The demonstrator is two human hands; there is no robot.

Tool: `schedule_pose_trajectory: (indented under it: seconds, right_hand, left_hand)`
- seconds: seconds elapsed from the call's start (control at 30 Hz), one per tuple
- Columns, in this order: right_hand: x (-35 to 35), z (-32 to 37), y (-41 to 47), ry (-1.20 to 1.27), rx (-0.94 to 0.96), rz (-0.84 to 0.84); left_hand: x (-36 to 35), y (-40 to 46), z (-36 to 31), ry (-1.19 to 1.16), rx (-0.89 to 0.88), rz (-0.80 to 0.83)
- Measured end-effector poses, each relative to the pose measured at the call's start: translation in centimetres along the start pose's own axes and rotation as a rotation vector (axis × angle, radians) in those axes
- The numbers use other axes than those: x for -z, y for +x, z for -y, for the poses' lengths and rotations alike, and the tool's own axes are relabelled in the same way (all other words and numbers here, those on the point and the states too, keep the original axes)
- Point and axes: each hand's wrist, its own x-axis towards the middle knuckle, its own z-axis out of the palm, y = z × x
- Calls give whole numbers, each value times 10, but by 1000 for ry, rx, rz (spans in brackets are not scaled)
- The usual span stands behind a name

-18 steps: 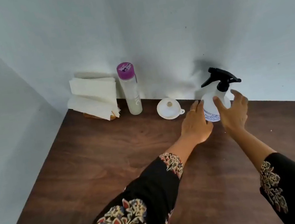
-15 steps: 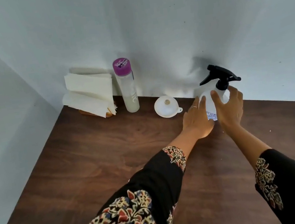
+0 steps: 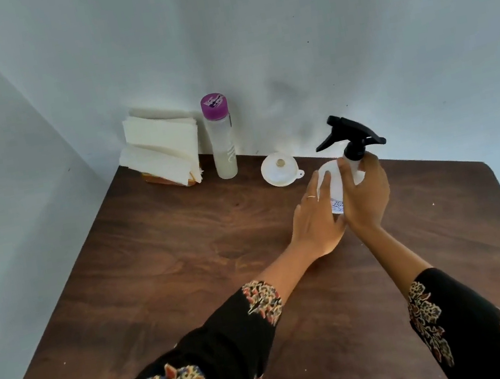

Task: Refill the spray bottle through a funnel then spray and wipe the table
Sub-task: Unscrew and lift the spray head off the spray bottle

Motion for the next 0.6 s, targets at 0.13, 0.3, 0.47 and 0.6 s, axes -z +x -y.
schedule_pose_trajectory:
  seconds: [0.13,0.3,0.47,0.6]
  right_hand:
    - [7,34,-77,46,39,89]
    - [5,64,-189,67,125,262]
    - [3,81,-267,96,139,394]
    - [4,92,-298,78,168,449]
  left_hand:
    - [26,-92,20,-12,22,-83]
    - [52,-207,72,15,69,-135]
    - [66,-291,105,99,134,-149]
    - [71,-324,117,123,216,-130]
